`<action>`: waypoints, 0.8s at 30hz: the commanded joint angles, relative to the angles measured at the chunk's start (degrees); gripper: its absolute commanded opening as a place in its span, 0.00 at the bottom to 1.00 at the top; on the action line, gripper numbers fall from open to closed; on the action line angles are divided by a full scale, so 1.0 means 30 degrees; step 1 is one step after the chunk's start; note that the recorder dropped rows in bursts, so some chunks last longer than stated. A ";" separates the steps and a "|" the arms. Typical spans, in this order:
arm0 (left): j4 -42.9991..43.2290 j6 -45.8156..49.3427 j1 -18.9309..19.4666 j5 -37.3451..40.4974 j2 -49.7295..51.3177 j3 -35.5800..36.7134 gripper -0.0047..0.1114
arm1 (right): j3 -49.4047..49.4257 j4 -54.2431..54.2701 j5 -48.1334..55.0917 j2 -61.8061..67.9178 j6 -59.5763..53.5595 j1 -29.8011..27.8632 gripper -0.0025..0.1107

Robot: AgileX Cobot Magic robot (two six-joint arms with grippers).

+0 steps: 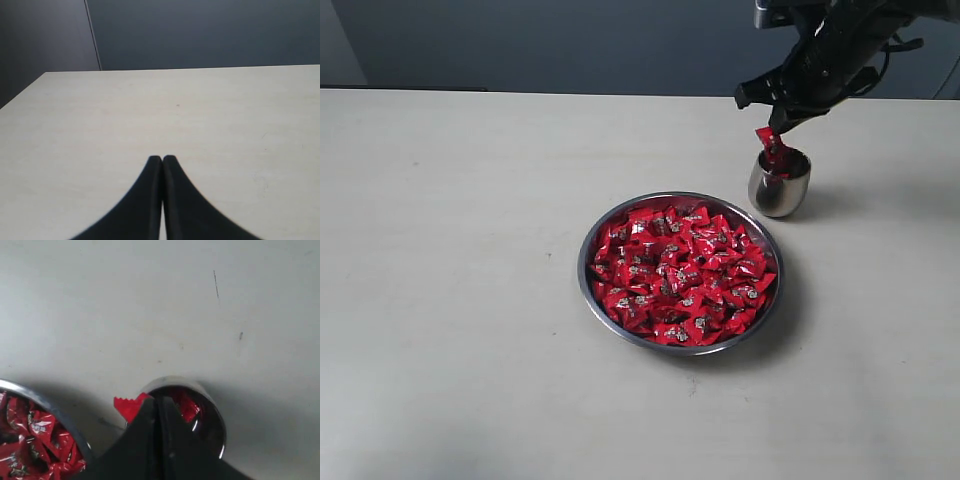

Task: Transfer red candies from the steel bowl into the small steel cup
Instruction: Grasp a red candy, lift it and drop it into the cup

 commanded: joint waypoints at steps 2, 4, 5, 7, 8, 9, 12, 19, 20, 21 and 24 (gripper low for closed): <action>0.0116 -0.0049 -0.0182 -0.0034 -0.0085 0.0073 0.04 | -0.0112 -0.0831 0.0271 -0.0049 -0.0018 -0.0099 0.01; 0.0116 -0.0049 -0.0182 -0.0034 -0.0085 0.0073 0.04 | -0.0112 -0.0986 0.0389 -0.0049 -0.0018 -0.0099 0.01; 0.0116 -0.0049 -0.0182 -0.0034 -0.0085 0.0073 0.04 | -0.0112 -0.0986 0.0441 -0.0049 -0.0018 -0.0099 0.01; 0.0116 -0.0049 -0.0182 -0.0034 -0.0085 0.0073 0.04 | -0.0112 -0.1036 0.0478 -0.0049 -0.0018 -0.0099 0.01; 0.0116 -0.0049 -0.0182 -0.0034 -0.0085 0.0073 0.04 | -0.0112 -0.1037 0.0513 -0.0049 -0.0018 -0.0099 0.01; 0.0116 -0.0049 -0.0182 -0.0034 -0.0085 0.0073 0.04 | -0.0112 -0.1037 0.0553 -0.0049 -0.0018 -0.0099 0.01; 0.0116 -0.0049 -0.0182 -0.0034 -0.0085 0.0073 0.04 | -0.0112 -0.1037 0.0589 -0.0049 -0.0018 -0.0099 0.01; 0.0116 -0.0049 -0.0182 -0.0034 -0.0085 0.0073 0.04 | -0.0112 -0.1037 0.0808 -0.0049 -0.0018 -0.0099 0.08; 0.0116 -0.0049 -0.0182 -0.0034 -0.0085 0.0073 0.04 | -0.0112 -0.1037 0.0891 -0.0049 -0.0018 -0.0099 0.13; 0.0116 -0.0049 -0.0182 -0.0034 -0.0085 0.0073 0.04 | -0.0112 -0.1037 0.0891 -0.0049 -0.0018 -0.0099 0.17; 0.0116 -0.0049 -0.0182 -0.0034 -0.0085 0.0073 0.04 | -0.0112 -0.1037 0.0920 -0.0049 -0.0018 -0.0099 0.28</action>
